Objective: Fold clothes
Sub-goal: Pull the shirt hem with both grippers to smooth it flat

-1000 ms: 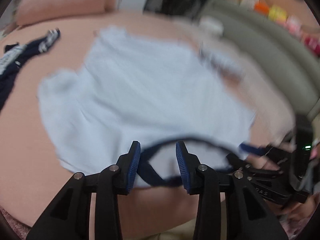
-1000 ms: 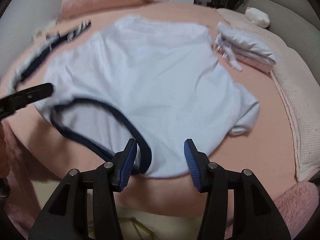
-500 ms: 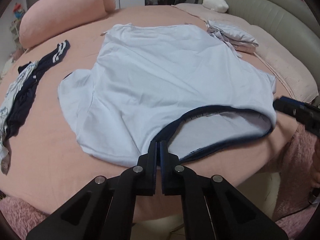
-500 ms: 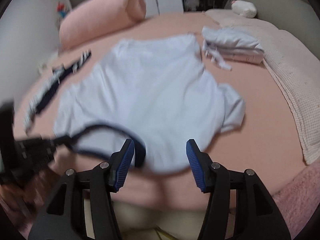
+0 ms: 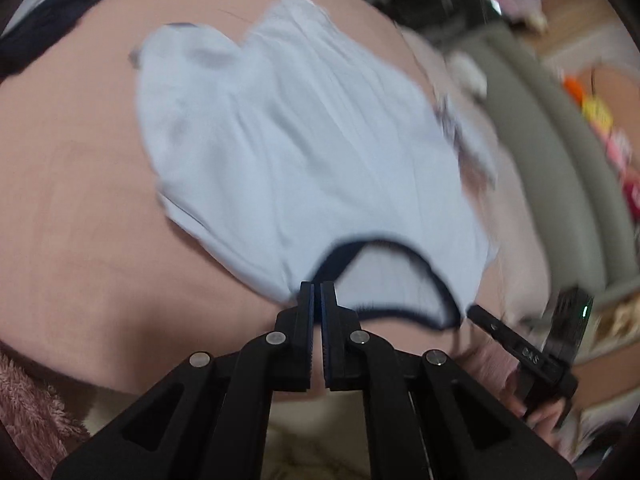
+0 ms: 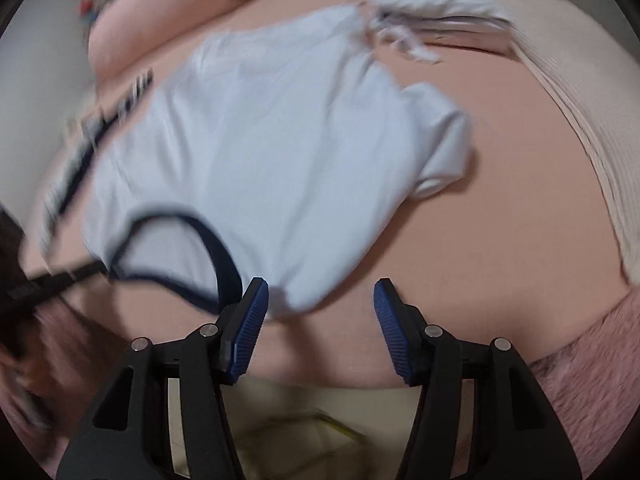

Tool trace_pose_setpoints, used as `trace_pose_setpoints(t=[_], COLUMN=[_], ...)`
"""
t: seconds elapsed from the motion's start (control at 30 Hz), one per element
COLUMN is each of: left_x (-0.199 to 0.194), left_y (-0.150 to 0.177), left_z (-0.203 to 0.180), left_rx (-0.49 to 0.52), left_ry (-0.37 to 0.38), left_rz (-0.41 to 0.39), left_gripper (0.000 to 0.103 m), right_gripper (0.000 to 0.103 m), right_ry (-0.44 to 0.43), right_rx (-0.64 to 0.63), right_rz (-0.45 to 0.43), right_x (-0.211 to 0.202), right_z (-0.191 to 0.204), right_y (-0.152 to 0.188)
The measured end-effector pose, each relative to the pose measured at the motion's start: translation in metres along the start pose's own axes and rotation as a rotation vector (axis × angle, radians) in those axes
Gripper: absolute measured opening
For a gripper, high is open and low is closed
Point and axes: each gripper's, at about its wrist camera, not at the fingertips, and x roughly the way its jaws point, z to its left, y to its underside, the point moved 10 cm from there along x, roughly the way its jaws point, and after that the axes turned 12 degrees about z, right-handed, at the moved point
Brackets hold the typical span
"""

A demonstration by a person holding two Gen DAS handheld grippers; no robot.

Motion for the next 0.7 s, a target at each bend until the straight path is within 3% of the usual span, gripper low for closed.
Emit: trace_pose_setpoints(t=[0.1, 0.17, 0.2, 0.33, 0.43, 0.53, 0.63, 0.67, 0.7], left_x=[0.007, 0.022, 0.029, 0.044, 0.04, 0.027, 0.017, 0.015, 0.012], left_y=[-0.004, -0.007, -0.008, -0.004, 0.01, 0.015, 0.01, 0.007, 0.004], left_z=[-0.003, -0.007, -0.007, -0.007, -0.003, 0.0, 0.009, 0.012, 0.016], left_rx=[0.017, 0.006, -0.009, -0.034, -0.047, -0.084, -0.143, -0.165, -0.187], left_ry=[-0.008, 0.013, 0.02, 0.007, 0.039, 0.099, 0.127, 0.128, 0.129], left_rz=[-0.007, 0.028, 0.045, 0.089, 0.13, 0.109, 0.056, 0.037, 0.017], left_gripper=[0.004, 0.006, 0.011, 0.011, 0.011, 0.011, 0.013, 0.02, 0.034], right_gripper=[0.057, 0.057, 0.057, 0.057, 0.059, 0.06, 0.059, 0.059, 0.059], right_ry=[-0.036, -0.043, -0.012, 0.179, 0.223, 0.197, 0.142, 0.131, 0.123], right_rx=[0.016, -0.047, -0.083, -0.211, -0.284, -0.297, -0.218, -0.172, -0.126], right_rz=[-0.082, -0.047, -0.016, 0.046, 0.073, 0.108, 0.064, 0.03, -0.002], right_x=[-0.012, 0.002, 0.013, 0.041, 0.039, 0.034, 0.019, 0.013, 0.006], right_z=[0.005, 0.021, 0.028, 0.04, 0.044, 0.042, 0.033, 0.027, 0.02], right_y=[-0.016, -0.018, -0.015, 0.001, 0.022, 0.039, 0.035, 0.029, 0.023])
